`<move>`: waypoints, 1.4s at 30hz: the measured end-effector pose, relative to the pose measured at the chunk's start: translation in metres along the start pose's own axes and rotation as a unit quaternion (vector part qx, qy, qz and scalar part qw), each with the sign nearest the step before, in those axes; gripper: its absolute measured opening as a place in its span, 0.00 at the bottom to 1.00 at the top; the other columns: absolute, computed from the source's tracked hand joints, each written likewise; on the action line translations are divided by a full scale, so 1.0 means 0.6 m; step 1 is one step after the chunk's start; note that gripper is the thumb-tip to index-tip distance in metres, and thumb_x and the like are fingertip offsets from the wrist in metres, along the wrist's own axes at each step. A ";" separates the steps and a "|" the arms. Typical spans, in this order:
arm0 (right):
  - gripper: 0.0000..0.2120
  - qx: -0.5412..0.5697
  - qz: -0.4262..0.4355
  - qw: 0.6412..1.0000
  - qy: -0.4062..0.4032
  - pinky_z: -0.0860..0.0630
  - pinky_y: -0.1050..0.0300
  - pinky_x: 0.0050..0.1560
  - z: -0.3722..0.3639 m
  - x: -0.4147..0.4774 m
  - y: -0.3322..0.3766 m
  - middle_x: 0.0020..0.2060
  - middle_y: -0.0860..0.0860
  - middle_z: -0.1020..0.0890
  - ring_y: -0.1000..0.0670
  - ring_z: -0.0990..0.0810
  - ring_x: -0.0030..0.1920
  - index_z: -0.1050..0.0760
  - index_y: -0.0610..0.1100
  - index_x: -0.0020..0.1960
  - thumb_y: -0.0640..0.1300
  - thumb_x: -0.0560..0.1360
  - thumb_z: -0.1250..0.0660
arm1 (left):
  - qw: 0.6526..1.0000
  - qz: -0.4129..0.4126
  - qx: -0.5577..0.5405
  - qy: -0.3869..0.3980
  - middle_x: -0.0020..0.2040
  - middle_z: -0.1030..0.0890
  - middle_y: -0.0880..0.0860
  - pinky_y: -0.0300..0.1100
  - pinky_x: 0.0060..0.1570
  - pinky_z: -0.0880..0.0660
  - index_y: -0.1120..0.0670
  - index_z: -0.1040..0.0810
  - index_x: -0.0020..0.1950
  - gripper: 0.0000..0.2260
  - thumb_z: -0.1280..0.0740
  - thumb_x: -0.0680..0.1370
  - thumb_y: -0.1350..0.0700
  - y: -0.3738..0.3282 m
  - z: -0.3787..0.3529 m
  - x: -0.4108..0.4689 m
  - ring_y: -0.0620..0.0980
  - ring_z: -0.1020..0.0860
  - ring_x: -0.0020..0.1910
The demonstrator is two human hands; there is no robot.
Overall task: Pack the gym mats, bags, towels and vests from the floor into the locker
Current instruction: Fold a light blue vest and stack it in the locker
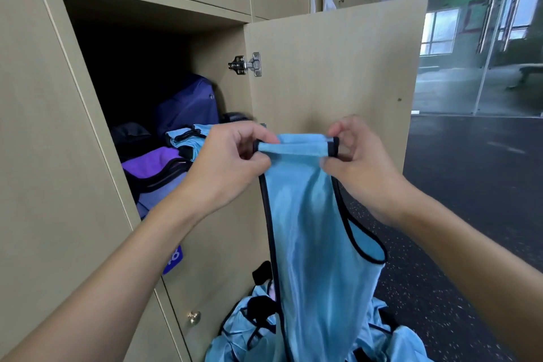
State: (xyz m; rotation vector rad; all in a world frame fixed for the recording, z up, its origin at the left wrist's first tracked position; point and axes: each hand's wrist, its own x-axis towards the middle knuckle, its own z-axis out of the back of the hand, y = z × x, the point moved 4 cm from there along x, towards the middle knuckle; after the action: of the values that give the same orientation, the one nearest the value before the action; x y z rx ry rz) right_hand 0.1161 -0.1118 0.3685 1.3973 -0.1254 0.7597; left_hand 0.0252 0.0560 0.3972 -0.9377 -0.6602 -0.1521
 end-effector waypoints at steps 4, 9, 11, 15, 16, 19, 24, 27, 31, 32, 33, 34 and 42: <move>0.08 0.053 -0.041 0.998 0.020 0.26 0.49 0.38 -0.006 0.004 -0.028 0.47 0.41 0.18 0.37 0.24 0.38 0.21 0.39 0.55 0.39 0.78 0.33 | 1.000 0.000 -0.011 -0.026 0.41 0.17 0.57 0.40 0.39 0.28 0.51 0.20 0.43 0.13 0.37 0.71 0.69 0.004 -0.009 -0.003 0.47 0.24 0.38; 0.15 0.063 -0.007 0.998 0.008 0.33 0.46 0.37 -0.012 0.001 -0.011 0.38 0.42 0.24 0.42 0.34 0.35 0.22 0.36 0.50 0.49 0.77 0.34 | 0.989 0.060 -0.119 -0.061 0.44 0.18 0.56 0.34 0.36 0.27 0.50 0.28 0.60 0.18 0.32 0.76 0.67 0.023 -0.019 -0.013 0.47 0.24 0.36; 0.10 0.075 -0.006 0.997 -0.014 0.29 0.44 0.44 -0.014 -0.002 -0.006 0.40 0.41 0.21 0.43 0.28 0.38 0.21 0.40 0.47 0.47 0.78 0.33 | 0.987 0.079 -0.137 -0.024 0.53 0.17 0.53 0.40 0.48 0.20 0.47 0.33 0.66 0.25 0.26 0.75 0.63 0.034 -0.039 -0.024 0.49 0.18 0.47; 0.02 0.079 -0.007 0.996 -0.041 0.24 0.48 0.49 -0.003 -0.004 -0.006 0.43 0.47 0.16 0.45 0.19 0.41 0.24 0.49 0.52 0.43 0.79 0.32 | 0.980 0.098 -0.171 -0.039 0.47 0.15 0.65 0.59 0.53 0.21 0.43 0.33 0.64 0.24 0.27 0.76 0.62 0.039 -0.045 -0.026 0.68 0.18 0.46; 0.10 0.074 -0.027 0.997 -0.019 0.22 0.48 0.52 -0.003 -0.005 -0.014 0.45 0.48 0.14 0.44 0.16 0.44 0.27 0.52 0.57 0.44 0.78 0.31 | 0.980 0.097 -0.165 -0.052 0.46 0.16 0.67 0.64 0.53 0.23 0.43 0.33 0.63 0.24 0.26 0.74 0.59 0.038 -0.041 -0.025 0.72 0.20 0.46; 0.31 0.064 -0.055 0.994 0.075 0.21 0.40 0.58 -0.012 -0.014 -0.030 0.50 0.45 0.14 0.42 0.14 0.50 0.39 0.62 0.69 0.42 0.75 0.27 | 0.978 0.090 -0.165 -0.089 0.44 0.16 0.66 0.64 0.50 0.22 0.47 0.33 0.62 0.22 0.27 0.76 0.61 0.037 -0.032 -0.024 0.71 0.19 0.43; 0.38 0.064 -0.027 0.997 0.028 0.22 0.35 0.57 -0.009 -0.013 -0.028 0.49 0.36 0.16 0.32 0.18 0.50 0.45 0.71 0.71 0.41 0.76 0.28 | 0.968 0.133 -0.213 -0.029 0.52 0.14 0.58 0.55 0.53 0.19 0.45 0.46 0.75 0.40 0.25 0.74 0.65 0.065 -0.074 -0.056 0.60 0.15 0.50; 0.39 0.057 -0.030 0.998 -0.015 0.21 0.33 0.55 -0.003 -0.011 -0.030 0.50 0.31 0.19 0.30 0.19 0.50 0.45 0.73 0.70 0.45 0.74 0.27 | 0.958 0.126 -0.256 0.028 0.63 0.18 0.56 0.42 0.49 0.19 0.42 0.52 0.79 0.46 0.29 0.74 0.72 0.071 -0.112 -0.094 0.53 0.16 0.54; 0.44 0.047 -0.050 0.997 0.021 0.21 0.48 0.57 0.004 -0.013 -0.050 0.50 0.48 0.14 0.50 0.14 0.49 0.52 0.66 0.77 0.44 0.75 0.27 | 0.964 0.069 -0.255 -0.001 0.62 0.18 0.59 0.41 0.44 0.19 0.39 0.48 0.76 0.44 0.32 0.75 0.75 0.065 -0.107 -0.090 0.53 0.14 0.48; 0.47 0.043 -0.064 0.996 0.050 0.22 0.49 0.60 0.003 -0.015 -0.056 0.55 0.52 0.15 0.53 0.15 0.52 0.53 0.66 0.77 0.45 0.74 0.25 | 0.967 0.063 -0.247 -0.018 0.58 0.17 0.60 0.40 0.41 0.19 0.39 0.48 0.76 0.43 0.33 0.75 0.75 0.064 -0.097 -0.084 0.52 0.14 0.44; 0.50 0.038 -0.076 0.993 0.083 0.23 0.49 0.63 0.001 -0.020 -0.060 0.61 0.55 0.18 0.54 0.17 0.57 0.54 0.66 0.77 0.46 0.72 0.23 | 0.968 0.060 -0.240 -0.029 0.54 0.15 0.60 0.41 0.39 0.19 0.40 0.48 0.76 0.42 0.33 0.76 0.74 0.061 -0.088 -0.079 0.54 0.15 0.41; 0.52 0.035 -0.085 0.989 0.118 0.24 0.47 0.65 -0.001 -0.027 -0.062 0.65 0.57 0.22 0.54 0.19 0.60 0.54 0.65 0.78 0.45 0.70 0.21 | 0.969 0.058 -0.237 -0.036 0.52 0.15 0.60 0.45 0.41 0.18 0.39 0.47 0.76 0.41 0.33 0.77 0.73 0.060 -0.080 -0.075 0.57 0.15 0.41; 0.45 0.077 -0.053 0.992 0.084 0.25 0.43 0.66 -0.008 -0.032 -0.055 0.66 0.44 0.23 0.46 0.21 0.62 0.42 0.68 0.73 0.38 0.70 0.23 | 0.964 0.131 -0.232 0.006 0.52 0.15 0.59 0.48 0.49 0.18 0.36 0.51 0.77 0.45 0.28 0.75 0.68 0.083 -0.083 -0.102 0.58 0.15 0.49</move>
State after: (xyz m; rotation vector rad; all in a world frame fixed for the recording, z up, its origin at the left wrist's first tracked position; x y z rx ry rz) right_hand 0.1178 -0.1145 0.3304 1.4658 0.1405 0.8067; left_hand 0.0191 0.0368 0.3059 -1.4649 -0.4885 -0.0767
